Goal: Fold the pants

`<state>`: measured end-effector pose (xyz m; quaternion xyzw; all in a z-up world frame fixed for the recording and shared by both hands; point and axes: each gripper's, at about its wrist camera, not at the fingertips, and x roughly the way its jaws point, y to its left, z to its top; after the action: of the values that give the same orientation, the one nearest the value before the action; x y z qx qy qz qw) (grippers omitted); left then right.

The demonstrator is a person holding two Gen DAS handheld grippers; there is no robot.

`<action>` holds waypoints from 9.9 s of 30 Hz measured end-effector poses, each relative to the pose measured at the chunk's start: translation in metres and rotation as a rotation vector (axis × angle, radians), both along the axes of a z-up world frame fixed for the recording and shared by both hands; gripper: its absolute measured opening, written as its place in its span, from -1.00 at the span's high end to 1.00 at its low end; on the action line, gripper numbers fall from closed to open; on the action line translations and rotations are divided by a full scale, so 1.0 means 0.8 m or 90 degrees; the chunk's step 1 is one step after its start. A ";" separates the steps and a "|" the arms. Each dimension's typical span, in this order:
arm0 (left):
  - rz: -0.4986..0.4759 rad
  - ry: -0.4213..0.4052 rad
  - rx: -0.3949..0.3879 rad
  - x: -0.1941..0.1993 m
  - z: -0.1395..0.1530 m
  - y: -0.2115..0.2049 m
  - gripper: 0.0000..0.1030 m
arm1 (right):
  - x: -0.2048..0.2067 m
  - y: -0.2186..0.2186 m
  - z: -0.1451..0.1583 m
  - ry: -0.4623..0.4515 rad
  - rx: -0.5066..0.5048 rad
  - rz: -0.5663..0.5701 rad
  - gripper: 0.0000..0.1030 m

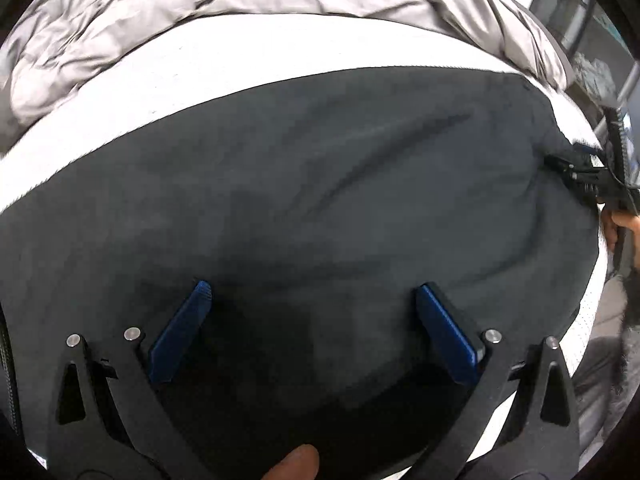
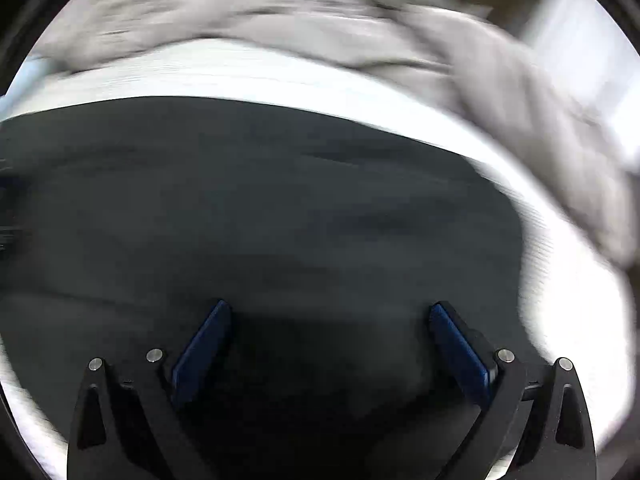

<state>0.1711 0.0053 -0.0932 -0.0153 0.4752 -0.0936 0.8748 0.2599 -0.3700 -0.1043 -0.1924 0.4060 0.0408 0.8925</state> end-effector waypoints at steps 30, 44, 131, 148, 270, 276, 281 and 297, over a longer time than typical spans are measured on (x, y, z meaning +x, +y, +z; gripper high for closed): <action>0.073 0.013 0.004 0.070 -0.005 0.040 -0.97 | 0.099 -0.124 -0.004 0.028 0.218 -0.158 -0.99; 0.013 -0.018 0.030 0.128 -0.011 -0.021 -0.98 | 0.059 0.068 0.033 0.033 0.169 0.099 -0.98; 0.082 -0.041 0.029 -0.113 -0.006 0.198 -0.98 | -0.089 -0.009 -0.028 -0.012 -0.021 0.039 -0.86; -0.027 -0.012 0.054 0.017 0.000 0.016 -1.00 | -0.083 0.146 -0.011 0.059 0.174 0.175 -0.86; 0.057 -0.147 -0.087 -0.178 0.075 0.178 -0.43 | -0.097 0.030 -0.010 0.044 0.100 0.078 -0.87; -0.015 -0.074 -0.039 -0.122 0.045 0.064 -0.43 | -0.091 -0.068 -0.007 0.014 0.092 -0.015 -0.85; -0.017 -0.057 -0.025 -0.092 0.033 0.017 -0.43 | -0.082 -0.142 -0.016 0.011 0.156 -0.136 -0.90; -0.231 -0.029 0.032 -0.076 0.014 -0.157 -0.63 | -0.139 -0.074 -0.009 0.009 0.083 0.003 -0.85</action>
<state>0.1106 -0.1203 -0.0819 0.0951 0.4526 -0.2385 0.8540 0.1483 -0.4290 -0.1112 -0.1342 0.4082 0.0706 0.9002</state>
